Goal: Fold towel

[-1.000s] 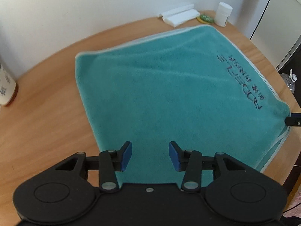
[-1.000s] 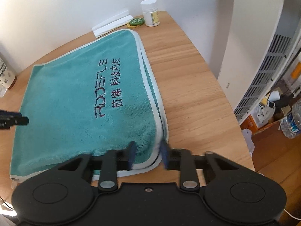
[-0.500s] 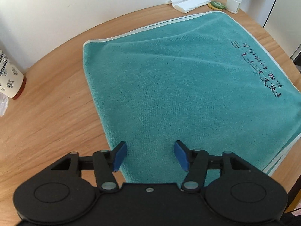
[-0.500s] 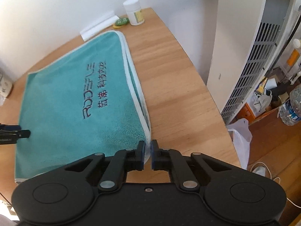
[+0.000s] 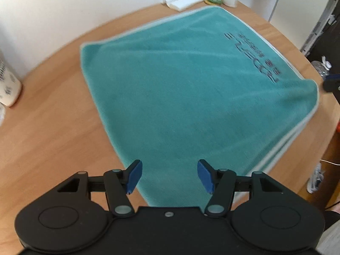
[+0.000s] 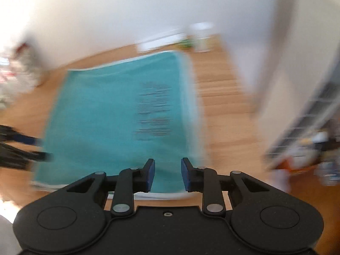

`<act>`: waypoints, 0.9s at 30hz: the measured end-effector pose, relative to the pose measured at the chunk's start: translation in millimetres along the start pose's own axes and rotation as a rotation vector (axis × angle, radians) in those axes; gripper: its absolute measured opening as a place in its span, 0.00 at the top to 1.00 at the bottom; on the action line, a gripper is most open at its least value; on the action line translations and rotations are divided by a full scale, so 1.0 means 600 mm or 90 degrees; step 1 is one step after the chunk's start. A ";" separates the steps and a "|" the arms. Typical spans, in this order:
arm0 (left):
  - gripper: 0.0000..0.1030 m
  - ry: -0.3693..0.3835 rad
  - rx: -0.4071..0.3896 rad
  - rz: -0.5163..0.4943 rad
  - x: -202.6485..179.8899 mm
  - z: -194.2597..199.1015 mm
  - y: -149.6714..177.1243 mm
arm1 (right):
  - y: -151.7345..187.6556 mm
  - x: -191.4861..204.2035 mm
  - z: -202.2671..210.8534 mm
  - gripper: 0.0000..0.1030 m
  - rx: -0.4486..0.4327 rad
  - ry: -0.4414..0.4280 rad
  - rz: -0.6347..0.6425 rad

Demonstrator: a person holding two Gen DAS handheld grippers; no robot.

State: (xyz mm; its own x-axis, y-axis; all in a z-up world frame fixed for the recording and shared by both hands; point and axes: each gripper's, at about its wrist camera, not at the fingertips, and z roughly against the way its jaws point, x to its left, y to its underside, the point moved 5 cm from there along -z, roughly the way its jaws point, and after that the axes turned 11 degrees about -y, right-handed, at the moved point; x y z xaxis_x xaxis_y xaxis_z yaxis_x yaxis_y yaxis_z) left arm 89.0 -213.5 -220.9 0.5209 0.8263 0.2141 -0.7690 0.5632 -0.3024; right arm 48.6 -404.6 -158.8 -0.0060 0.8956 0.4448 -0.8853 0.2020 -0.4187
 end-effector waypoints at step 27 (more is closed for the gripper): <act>0.30 0.013 0.092 0.058 0.024 -0.033 0.026 | 0.036 0.077 -0.109 0.92 0.110 -0.037 0.094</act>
State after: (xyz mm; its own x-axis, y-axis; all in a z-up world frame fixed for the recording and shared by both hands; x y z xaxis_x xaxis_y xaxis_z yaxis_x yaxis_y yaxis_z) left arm 92.0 -192.9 -241.2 0.4529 0.8747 0.1723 -0.8581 0.4801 -0.1820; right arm 59.8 -333.1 -199.1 -0.1630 0.8851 0.4359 -0.9395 -0.0043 -0.3426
